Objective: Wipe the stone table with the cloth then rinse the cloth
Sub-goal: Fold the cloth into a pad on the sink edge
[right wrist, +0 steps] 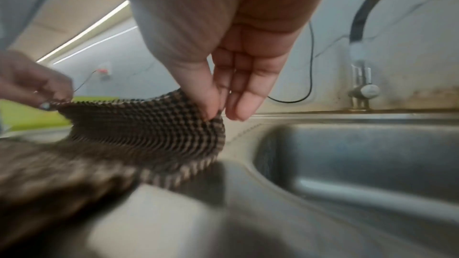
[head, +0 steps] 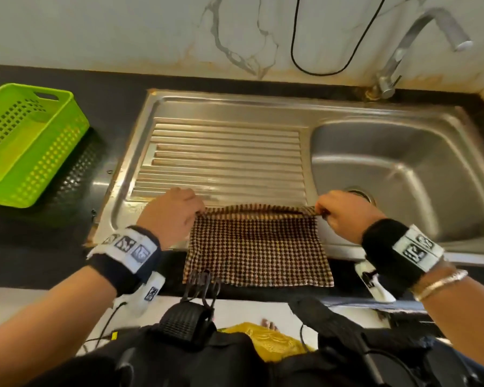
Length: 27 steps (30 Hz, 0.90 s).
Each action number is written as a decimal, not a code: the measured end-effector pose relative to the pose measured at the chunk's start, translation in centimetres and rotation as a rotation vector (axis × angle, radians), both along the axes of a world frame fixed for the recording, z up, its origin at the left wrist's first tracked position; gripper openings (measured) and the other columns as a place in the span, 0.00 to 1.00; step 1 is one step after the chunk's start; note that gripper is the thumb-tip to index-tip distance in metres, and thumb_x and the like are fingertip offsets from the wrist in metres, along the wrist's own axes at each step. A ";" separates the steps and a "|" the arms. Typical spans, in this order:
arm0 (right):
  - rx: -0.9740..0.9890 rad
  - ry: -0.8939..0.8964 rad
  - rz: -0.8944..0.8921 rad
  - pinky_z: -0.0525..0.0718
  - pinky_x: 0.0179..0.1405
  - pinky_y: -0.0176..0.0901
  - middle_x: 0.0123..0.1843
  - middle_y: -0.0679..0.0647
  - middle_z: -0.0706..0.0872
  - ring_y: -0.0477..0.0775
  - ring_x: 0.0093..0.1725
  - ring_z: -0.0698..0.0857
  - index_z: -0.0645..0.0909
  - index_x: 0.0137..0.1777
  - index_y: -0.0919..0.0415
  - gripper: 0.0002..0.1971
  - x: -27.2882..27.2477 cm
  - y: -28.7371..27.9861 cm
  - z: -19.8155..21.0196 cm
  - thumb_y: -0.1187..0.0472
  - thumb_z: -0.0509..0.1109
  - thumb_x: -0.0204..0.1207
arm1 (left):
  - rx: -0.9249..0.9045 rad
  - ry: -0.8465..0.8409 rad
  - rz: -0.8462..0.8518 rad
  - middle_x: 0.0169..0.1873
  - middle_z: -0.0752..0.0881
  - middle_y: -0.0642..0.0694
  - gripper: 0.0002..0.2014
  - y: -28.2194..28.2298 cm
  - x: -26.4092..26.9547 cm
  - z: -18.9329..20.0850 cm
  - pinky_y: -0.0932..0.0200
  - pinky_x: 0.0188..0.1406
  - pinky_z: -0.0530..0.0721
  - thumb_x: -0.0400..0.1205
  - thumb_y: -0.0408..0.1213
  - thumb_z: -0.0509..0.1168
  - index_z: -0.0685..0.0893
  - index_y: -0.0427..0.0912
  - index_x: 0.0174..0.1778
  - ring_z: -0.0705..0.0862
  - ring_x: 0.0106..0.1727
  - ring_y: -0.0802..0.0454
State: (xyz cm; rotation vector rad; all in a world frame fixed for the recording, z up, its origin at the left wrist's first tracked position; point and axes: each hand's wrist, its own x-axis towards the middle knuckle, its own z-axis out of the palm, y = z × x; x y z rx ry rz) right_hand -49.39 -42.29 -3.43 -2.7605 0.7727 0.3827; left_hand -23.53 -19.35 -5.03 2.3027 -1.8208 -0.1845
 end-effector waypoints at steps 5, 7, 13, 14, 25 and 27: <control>-0.079 0.115 0.223 0.76 0.49 0.46 0.56 0.54 0.81 0.59 0.56 0.80 0.77 0.60 0.58 0.12 -2.7 2.8 -1.2 0.58 0.65 0.78 | 0.151 -0.133 -0.175 0.35 0.86 0.48 0.13 2.5 -1.5 -1.9 0.56 0.20 0.83 0.61 0.30 0.76 0.86 0.45 0.40 0.83 0.31 0.47; -0.100 0.115 0.228 0.80 0.46 0.49 0.53 0.55 0.83 0.60 0.52 0.82 0.79 0.57 0.57 0.11 -2.7 2.6 -1.5 0.56 0.67 0.76 | 0.174 -0.148 -0.157 0.35 0.84 0.46 0.14 2.5 -1.8 -2.4 0.56 0.19 0.82 0.61 0.30 0.76 0.84 0.43 0.40 0.83 0.31 0.46; -0.129 0.148 0.218 0.77 0.57 0.44 0.62 0.51 0.80 0.54 0.61 0.77 0.75 0.65 0.53 0.14 -3.2 2.7 -1.6 0.53 0.59 0.82 | 0.178 0.013 0.088 0.51 0.76 0.45 0.10 1.2 -3.0 -1.1 0.54 0.48 0.78 0.82 0.43 0.57 0.77 0.44 0.56 0.72 0.48 0.50; -0.134 0.146 0.220 0.77 0.58 0.44 0.63 0.51 0.80 0.53 0.62 0.77 0.74 0.66 0.52 0.15 -3.2 2.9 -1.6 0.53 0.59 0.82 | 0.170 -0.007 0.089 0.52 0.76 0.45 0.11 0.8 -3.1 -0.7 0.55 0.49 0.77 0.83 0.45 0.57 0.77 0.45 0.56 0.73 0.51 0.49; -0.158 0.190 0.293 0.83 0.51 0.49 0.59 0.52 0.81 0.55 0.58 0.79 0.73 0.67 0.50 0.16 -3.7 4.0 -0.6 0.58 0.60 0.81 | 0.615 -0.349 -0.104 0.65 0.73 0.43 0.22 1.7 -3.5 0.8 0.53 0.51 0.80 0.79 0.39 0.63 0.66 0.47 0.68 0.78 0.58 0.44; -0.075 0.195 0.253 0.79 0.57 0.46 0.61 0.50 0.81 0.52 0.60 0.77 0.74 0.69 0.47 0.17 -3.1 3.6 0.3 0.56 0.56 0.82 | 0.656 -0.384 -0.140 0.65 0.73 0.43 0.23 1.4 -3.5 1.2 0.51 0.53 0.79 0.78 0.37 0.63 0.67 0.47 0.69 0.77 0.60 0.44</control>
